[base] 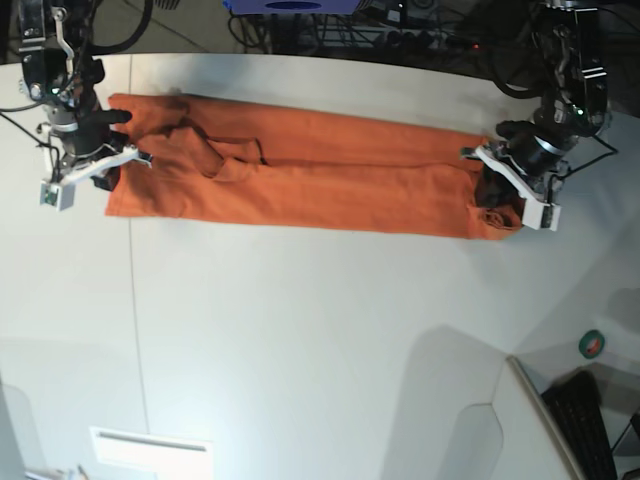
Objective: Layout the t-shirt on the table in an organized manner, then fold the t-shirt properly
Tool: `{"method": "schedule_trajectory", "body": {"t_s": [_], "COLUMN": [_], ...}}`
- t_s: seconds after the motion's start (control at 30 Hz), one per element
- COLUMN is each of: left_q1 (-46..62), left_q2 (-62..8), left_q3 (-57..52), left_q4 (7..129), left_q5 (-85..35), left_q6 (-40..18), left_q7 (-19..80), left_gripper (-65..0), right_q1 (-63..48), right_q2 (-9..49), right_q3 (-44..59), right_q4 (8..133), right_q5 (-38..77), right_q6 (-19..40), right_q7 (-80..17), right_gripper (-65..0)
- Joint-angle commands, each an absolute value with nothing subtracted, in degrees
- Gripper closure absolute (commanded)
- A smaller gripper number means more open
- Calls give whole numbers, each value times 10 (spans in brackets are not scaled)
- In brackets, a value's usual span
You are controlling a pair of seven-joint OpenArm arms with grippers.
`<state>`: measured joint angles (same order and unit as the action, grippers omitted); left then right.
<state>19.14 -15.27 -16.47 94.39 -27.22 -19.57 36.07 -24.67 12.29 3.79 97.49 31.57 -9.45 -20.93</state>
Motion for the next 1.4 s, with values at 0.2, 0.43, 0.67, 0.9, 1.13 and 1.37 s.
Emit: {"method": "schedule_trajectory", "body": {"t_s": [0.2,0.43,0.67,0.9,1.13,1.37], "left_q1": [193,175,140,120,116,102], "left_q2": [-154,-133,-95,-82,-73,-71], "left_q3": [-28,70,109,144,157,160], "left_q4": [995,991,961,923,916,916], "left_q5": [-278,-279,-279,-279,-279,-279], "left_q6": [-140,-83,-83,-83,-82,-82], "left_q7": [348,347,349,349,347,348], "left_gripper": [0,0,0,0,0,0], "right_q1": [-245,-245,-244,-244,-242,-241], "right_q2": [128,128,128,128,128,128], "right_q3": [44,44,44,44,44,44], "right_q4": [986,985,985,985,985,985], "right_q5": [318,318,318,318,318,318], "right_q6": [-93,-93,-93,-93,-93,-93], "right_q7": [-197,-197,-197,-197,-197,-197], "right_gripper": [0,0,0,0,0,0]}}
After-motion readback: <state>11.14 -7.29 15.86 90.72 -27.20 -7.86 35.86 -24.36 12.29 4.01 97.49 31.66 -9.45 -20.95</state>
